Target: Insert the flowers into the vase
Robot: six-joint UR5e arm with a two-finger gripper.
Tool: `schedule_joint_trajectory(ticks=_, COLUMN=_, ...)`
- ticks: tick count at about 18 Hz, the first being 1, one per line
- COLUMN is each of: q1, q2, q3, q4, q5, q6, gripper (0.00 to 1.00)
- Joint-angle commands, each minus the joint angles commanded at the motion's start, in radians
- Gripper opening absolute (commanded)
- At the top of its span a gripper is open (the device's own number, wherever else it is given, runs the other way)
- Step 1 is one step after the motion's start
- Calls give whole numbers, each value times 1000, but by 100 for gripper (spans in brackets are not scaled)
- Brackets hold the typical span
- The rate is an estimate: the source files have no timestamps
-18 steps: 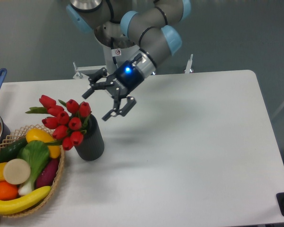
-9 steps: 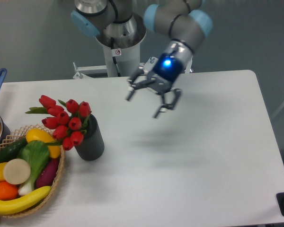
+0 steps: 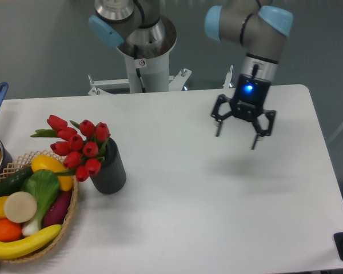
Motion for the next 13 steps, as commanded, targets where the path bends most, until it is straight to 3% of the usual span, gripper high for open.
schedule_joint_trajectory(ticks=2, q1=-28, q2=-20, q3=44, q4=0, q5=85, q6=-70, gripper=100)
schedule_joint_trajectory(ticks=4, q1=-31, q2=-31, q3=63, q4=-14, q5=94, q6=-101, gripper=100)
schedule_joint_trajectory(ticks=8, q1=-77, q2=-52, q3=136, q4=-141, q5=201, q6=-103, gripper=100)
schedule_joint_trajectory(ticks=13, q1=-134, q2=-95, q3=216, q4=-253, q5=332, q6=-114, gripper=100)
